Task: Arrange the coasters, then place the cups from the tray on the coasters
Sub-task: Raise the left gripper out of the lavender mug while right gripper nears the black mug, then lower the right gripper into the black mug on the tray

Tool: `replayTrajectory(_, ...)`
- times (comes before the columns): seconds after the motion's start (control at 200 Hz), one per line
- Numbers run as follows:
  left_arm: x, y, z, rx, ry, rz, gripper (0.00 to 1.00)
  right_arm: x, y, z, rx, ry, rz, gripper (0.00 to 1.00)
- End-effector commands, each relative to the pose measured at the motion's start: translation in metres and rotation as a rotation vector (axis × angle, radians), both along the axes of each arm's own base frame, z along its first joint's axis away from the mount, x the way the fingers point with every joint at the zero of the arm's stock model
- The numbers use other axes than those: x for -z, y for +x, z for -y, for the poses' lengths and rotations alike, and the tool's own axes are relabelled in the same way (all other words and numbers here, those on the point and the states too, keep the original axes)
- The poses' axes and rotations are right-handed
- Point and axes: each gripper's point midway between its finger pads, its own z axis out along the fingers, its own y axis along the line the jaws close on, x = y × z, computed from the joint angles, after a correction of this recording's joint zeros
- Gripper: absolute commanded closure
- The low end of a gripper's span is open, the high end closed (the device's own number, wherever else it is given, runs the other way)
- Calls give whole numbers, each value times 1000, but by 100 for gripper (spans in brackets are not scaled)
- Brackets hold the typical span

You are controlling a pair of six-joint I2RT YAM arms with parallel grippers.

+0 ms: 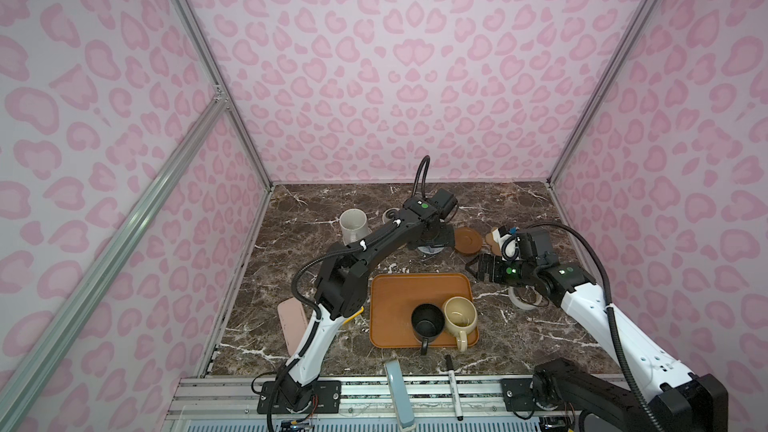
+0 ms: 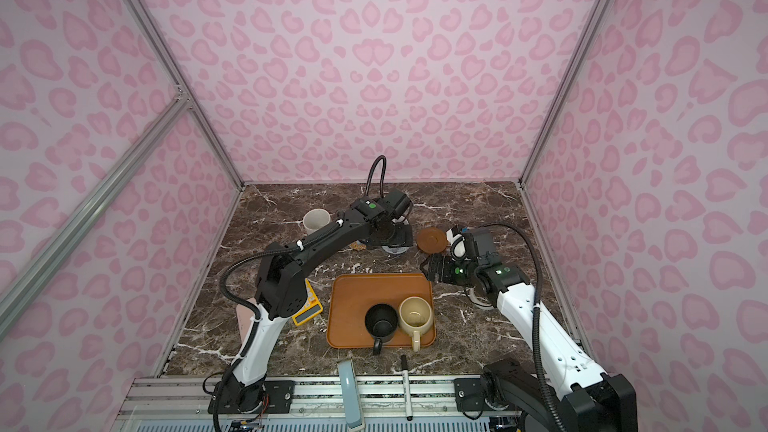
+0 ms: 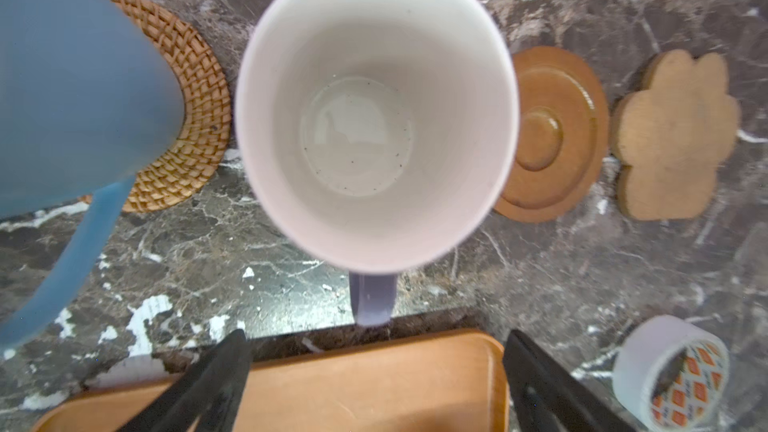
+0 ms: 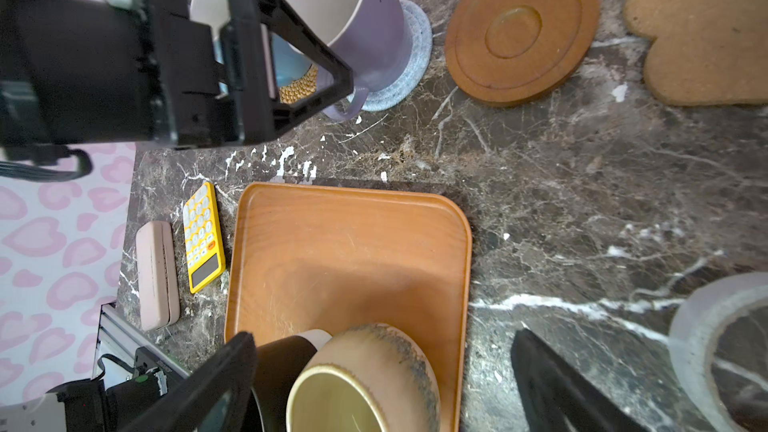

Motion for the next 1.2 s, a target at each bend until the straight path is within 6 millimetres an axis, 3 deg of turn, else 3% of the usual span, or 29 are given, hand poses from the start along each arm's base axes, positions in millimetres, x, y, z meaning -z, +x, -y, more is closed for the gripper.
replayTrajectory(0.0, -115, -10, -8, -4, -191, 178, 3, -1, -12, 1, -23, -45, -4, 2)
replayTrajectory(0.26, -158, -46, -45, -28, -244, 231, 3, -15, -42, -23, -123, -157, 30, 2)
replayTrajectory(0.49, -168, -86, -80, -50, -305, 224, 3, -17, -78, -52, -224, -245, 30, 3)
replayTrajectory(0.82, -151, -130, -126, -76, -268, 173, 3, -12, -121, -79, -325, -297, 35, 6)
replayTrajectory(1.075, -137, -156, -135, -66, -297, 103, 2, 2, -149, -102, -400, -311, 23, 12)
replayTrajectory(1.095, -126, -159, -137, -67, -283, 82, 2, 3, -152, -104, -405, -311, 20, 12)
replayTrajectory(1.195, -117, -166, -140, -73, -291, 58, 2, 11, -161, -116, -431, -317, 14, 13)
